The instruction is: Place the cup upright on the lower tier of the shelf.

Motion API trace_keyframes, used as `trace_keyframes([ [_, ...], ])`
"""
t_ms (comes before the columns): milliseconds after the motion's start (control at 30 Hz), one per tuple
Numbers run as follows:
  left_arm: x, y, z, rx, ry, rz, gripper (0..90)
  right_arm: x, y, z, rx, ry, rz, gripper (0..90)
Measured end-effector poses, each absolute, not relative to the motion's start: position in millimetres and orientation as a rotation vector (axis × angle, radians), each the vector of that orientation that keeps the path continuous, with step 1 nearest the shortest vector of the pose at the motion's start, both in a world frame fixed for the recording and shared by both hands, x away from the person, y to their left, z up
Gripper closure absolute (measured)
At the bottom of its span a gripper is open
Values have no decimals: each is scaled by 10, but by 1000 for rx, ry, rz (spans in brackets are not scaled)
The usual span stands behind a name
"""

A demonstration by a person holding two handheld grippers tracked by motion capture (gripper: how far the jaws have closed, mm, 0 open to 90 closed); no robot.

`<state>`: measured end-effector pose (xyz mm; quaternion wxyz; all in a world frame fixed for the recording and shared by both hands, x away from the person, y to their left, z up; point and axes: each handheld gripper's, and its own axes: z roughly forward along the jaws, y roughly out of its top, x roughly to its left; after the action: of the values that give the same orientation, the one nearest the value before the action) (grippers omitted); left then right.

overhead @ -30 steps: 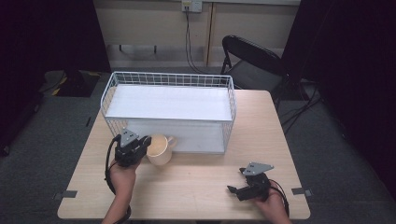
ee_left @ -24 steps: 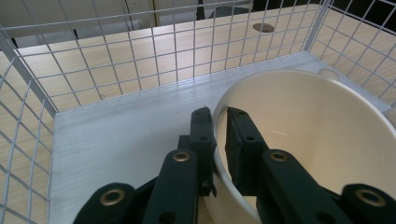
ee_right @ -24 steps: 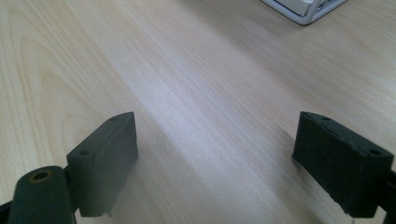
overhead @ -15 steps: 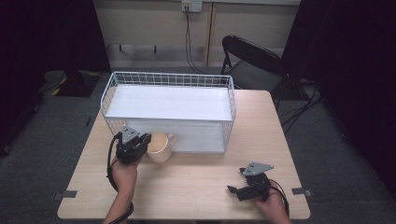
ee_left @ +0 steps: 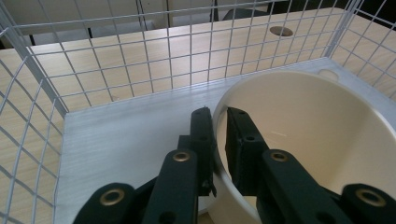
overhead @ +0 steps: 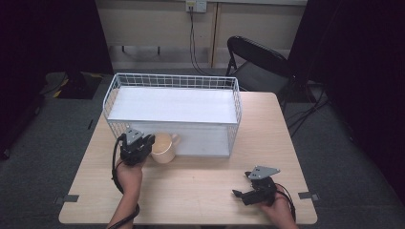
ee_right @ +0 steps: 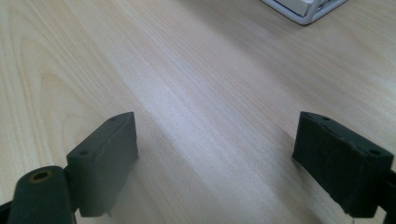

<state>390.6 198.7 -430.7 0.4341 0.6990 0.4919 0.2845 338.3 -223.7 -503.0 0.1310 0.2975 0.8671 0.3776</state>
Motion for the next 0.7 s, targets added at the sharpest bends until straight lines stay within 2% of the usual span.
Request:
trace_keyframes([
  [700, 4007, 1885, -4373, 1713, 1278, 740, 816, 3383, -2237, -5030, 864, 2518, 1097, 130],
])
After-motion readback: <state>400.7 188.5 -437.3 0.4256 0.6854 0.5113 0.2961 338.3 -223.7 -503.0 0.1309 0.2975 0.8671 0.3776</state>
